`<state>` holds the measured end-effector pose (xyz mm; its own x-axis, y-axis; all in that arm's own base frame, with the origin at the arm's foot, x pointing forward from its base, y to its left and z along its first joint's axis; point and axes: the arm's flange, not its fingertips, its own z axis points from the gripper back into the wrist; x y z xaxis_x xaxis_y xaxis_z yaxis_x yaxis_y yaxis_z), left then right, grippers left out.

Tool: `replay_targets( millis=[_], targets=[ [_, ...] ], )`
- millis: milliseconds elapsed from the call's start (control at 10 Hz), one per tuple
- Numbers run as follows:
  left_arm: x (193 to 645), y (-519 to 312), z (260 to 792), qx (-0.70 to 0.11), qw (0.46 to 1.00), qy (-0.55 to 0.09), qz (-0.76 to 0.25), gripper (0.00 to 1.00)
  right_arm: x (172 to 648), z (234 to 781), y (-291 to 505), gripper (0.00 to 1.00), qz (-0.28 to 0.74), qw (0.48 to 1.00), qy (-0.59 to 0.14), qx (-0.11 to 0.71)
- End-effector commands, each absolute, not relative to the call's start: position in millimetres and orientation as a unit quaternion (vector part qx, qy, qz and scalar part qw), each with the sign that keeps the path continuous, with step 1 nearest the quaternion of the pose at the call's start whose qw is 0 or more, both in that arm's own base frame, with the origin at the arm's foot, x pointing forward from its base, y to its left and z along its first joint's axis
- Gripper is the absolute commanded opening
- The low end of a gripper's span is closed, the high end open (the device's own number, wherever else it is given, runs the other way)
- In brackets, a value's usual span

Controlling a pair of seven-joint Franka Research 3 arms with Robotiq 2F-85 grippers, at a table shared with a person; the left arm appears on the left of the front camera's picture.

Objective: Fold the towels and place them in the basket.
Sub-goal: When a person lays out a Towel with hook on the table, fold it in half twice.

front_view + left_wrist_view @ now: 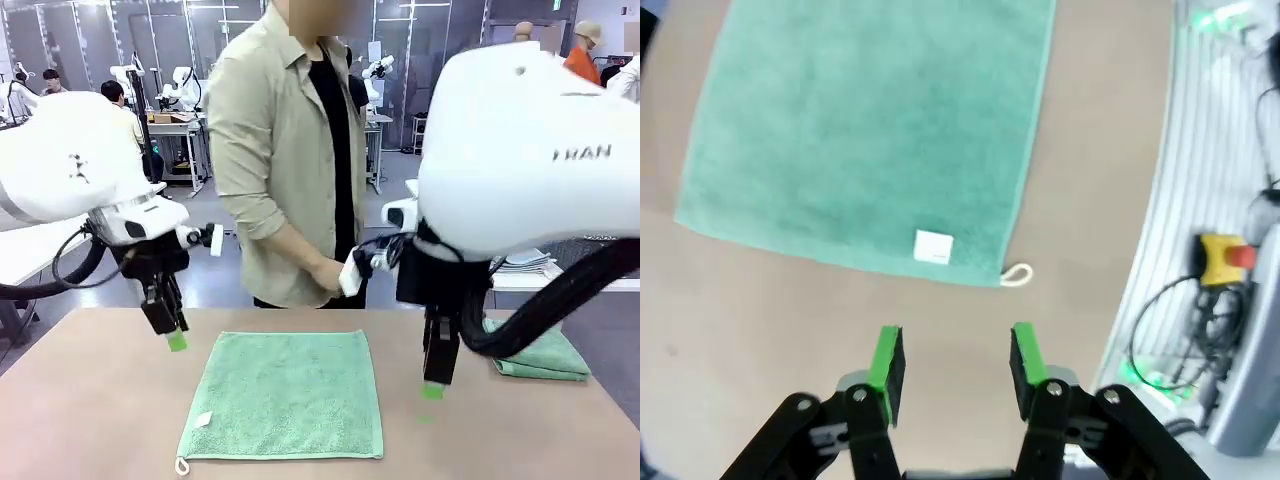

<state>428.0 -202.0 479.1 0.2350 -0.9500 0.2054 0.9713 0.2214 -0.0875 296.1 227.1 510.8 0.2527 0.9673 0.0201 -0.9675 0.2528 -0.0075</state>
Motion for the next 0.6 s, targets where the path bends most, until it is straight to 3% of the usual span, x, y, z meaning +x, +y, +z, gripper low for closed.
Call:
replay_targets(
  millis=[0, 200, 500],
  targets=[
    [417, -211, 459, -0.064, 0.789, 0.000, -0.612, 0.56, 294, 488, 233, 0.84, 0.660, 0.751, -0.022, -0.015],
    [409, -213, 442, -0.031, 0.747, 0.052, -0.662, 0.56, 298, 469, 240, 0.84, 0.675, 0.737, -0.019, -0.002],
    [396, -217, 414, -0.002, 0.720, 0.081, -0.689, 0.56, 320, 457, 229, 0.84, 0.673, 0.739, -0.029, 0.021]
  ],
)
